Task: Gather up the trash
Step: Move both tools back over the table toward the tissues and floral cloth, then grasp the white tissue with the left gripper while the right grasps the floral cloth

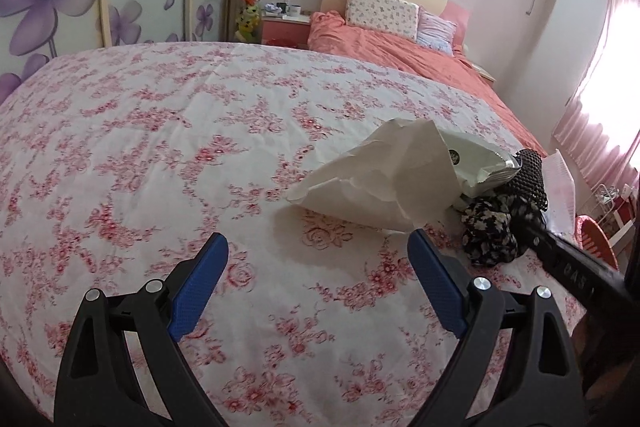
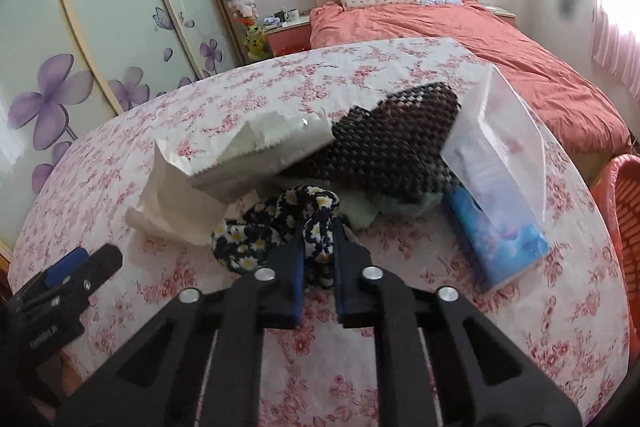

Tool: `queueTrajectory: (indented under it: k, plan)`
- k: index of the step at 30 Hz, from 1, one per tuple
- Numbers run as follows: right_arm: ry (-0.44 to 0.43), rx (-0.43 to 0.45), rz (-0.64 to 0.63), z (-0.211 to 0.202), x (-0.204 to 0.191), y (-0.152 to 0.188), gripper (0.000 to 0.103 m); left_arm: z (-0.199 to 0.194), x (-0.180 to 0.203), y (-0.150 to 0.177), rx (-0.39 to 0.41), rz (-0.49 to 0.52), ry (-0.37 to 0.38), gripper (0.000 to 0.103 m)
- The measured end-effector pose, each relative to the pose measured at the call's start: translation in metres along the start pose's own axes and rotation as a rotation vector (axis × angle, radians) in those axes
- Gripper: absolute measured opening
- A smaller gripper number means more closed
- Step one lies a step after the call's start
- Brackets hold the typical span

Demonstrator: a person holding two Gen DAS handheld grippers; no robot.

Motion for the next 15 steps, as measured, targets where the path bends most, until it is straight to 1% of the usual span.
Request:
queueTrajectory:
  k: [5,8,11,12,14,15]
  plan:
    - [0.03,0.026,-0.018,-0.019,0.007,0.008,0.007,0.007,0.01,-0.008,0.003,0.013,0.006,0.09]
    - [0.034,0.026,-0.011,-0.027,0.013,0.012,0.007,0.016,0.019,-0.014,0.006,0.039,0.023,0.09]
    - [0.038,0.022,-0.01,-0.03,0.017,0.014,0.007,0.027,0.027,-0.018,-0.01,0.072,0.029,0.091]
    - [0.039,0.021,-0.01,-0.031,0.017,0.015,0.007,0.031,0.029,-0.019,-0.016,0.081,0.034,0.091]
    - [0.039,0.018,-0.008,-0.031,0.019,0.015,0.007,0.038,0.031,-0.022,-0.023,0.094,0.033,0.096]
    - [0.038,0.017,-0.007,-0.031,0.019,0.016,0.007,0.043,0.031,-0.024,-0.027,0.101,0.028,0.097]
Point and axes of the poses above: each gripper's, at about its wrist camera, not at the fingertips, and z roughly the way its jaws point, x to its right, y to its underside, the point moved 2 cm from there along z, roughly the way its jaws point, and after that the axes turned 5 degrees about x, right-handed, at the moved point
